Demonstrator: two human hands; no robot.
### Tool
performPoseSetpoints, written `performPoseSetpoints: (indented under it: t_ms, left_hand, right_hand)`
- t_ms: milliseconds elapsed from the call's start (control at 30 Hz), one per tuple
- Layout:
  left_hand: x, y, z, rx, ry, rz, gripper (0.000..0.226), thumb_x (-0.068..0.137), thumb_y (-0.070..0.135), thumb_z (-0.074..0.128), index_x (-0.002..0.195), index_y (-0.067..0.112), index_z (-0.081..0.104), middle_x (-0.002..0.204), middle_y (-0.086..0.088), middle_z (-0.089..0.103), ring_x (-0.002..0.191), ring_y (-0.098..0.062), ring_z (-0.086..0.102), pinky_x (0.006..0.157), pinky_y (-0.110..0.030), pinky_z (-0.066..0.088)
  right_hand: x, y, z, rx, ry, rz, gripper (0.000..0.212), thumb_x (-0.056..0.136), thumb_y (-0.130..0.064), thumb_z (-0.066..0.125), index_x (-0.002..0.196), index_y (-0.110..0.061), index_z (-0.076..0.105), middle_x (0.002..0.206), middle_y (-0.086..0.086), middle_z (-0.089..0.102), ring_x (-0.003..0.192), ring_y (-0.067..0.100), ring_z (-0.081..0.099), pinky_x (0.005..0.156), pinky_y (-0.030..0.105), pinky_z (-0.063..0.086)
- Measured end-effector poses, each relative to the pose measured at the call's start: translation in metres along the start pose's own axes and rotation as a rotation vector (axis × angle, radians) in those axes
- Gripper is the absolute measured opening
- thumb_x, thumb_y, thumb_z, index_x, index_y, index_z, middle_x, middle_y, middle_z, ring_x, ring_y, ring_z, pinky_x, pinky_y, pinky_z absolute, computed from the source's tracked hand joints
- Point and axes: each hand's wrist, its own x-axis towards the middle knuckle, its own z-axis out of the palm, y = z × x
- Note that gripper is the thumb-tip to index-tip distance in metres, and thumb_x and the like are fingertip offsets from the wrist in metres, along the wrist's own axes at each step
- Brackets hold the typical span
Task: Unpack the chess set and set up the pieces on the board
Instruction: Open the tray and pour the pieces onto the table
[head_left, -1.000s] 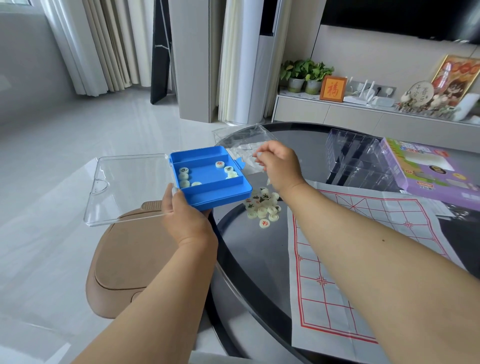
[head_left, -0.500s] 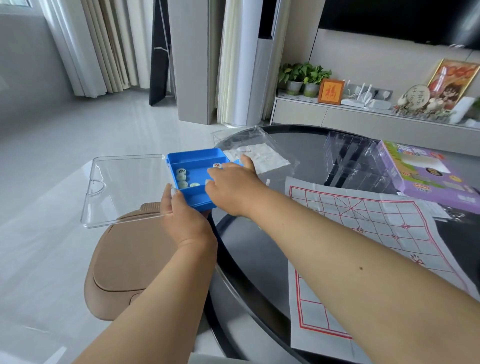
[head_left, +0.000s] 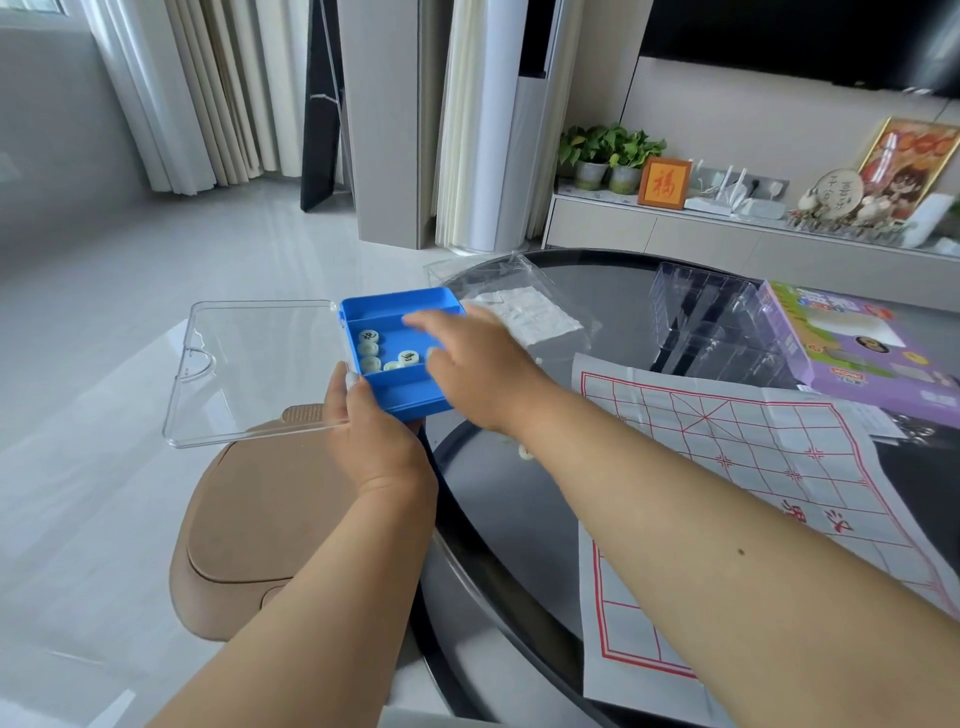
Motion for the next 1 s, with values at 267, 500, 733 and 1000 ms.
performPoseSetpoints:
  t_ms: [267, 500, 733, 1000]
  left_hand:
    - [0.005, 0.0, -0.004, 0.003, 0.045, -0.029, 0.022, 0.096, 0.024, 0.049, 0.115, 0.029, 0.058, 0.102, 0.01, 0.06, 0.093, -0.011, 0.062, 0.068, -0.032, 0.059]
    - [0.001, -0.001, -0.002, 0.006, 0.05, -0.021, 0.027, 0.097, 0.023, 0.047, 0.122, 0.026, 0.056, 0.095, 0.012, 0.059, 0.078, -0.004, 0.062, 0.061, -0.027, 0.058]
    - [0.004, -0.002, -0.002, 0.022, 0.037, -0.038, 0.025, 0.097, 0.023, 0.047, 0.12, 0.027, 0.056, 0.098, 0.01, 0.06, 0.085, -0.008, 0.063, 0.07, -0.032, 0.059]
    - [0.001, -0.003, -0.001, 0.04, 0.026, -0.019, 0.027, 0.098, 0.023, 0.046, 0.123, 0.026, 0.055, 0.098, 0.011, 0.058, 0.081, -0.004, 0.062, 0.069, -0.03, 0.059]
  right_hand:
    - [0.01, 0.106, -0.032, -0.176, -0.039, 0.466, 0.053, 0.086, 0.004, 0.036, 0.12, -0.025, 0.065, 0.137, 0.002, 0.053, 0.121, 0.025, 0.051, 0.098, 0.031, 0.044]
    - [0.027, 0.121, -0.035, -0.337, -0.243, 0.38, 0.042, 0.09, 0.001, 0.05, 0.128, -0.016, 0.059, 0.132, 0.002, 0.053, 0.121, 0.025, 0.051, 0.095, 0.028, 0.04]
    - [0.029, 0.131, -0.034, -0.372, -0.209, 0.36, 0.028, 0.089, -0.003, 0.053, 0.113, -0.012, 0.065, 0.113, 0.006, 0.063, 0.107, 0.024, 0.058, 0.084, 0.025, 0.042]
    - [0.025, 0.117, -0.033, -0.042, 0.252, 0.298, 0.029, 0.09, -0.005, 0.046, 0.102, -0.017, 0.069, 0.107, 0.003, 0.065, 0.095, 0.018, 0.058, 0.075, 0.02, 0.038]
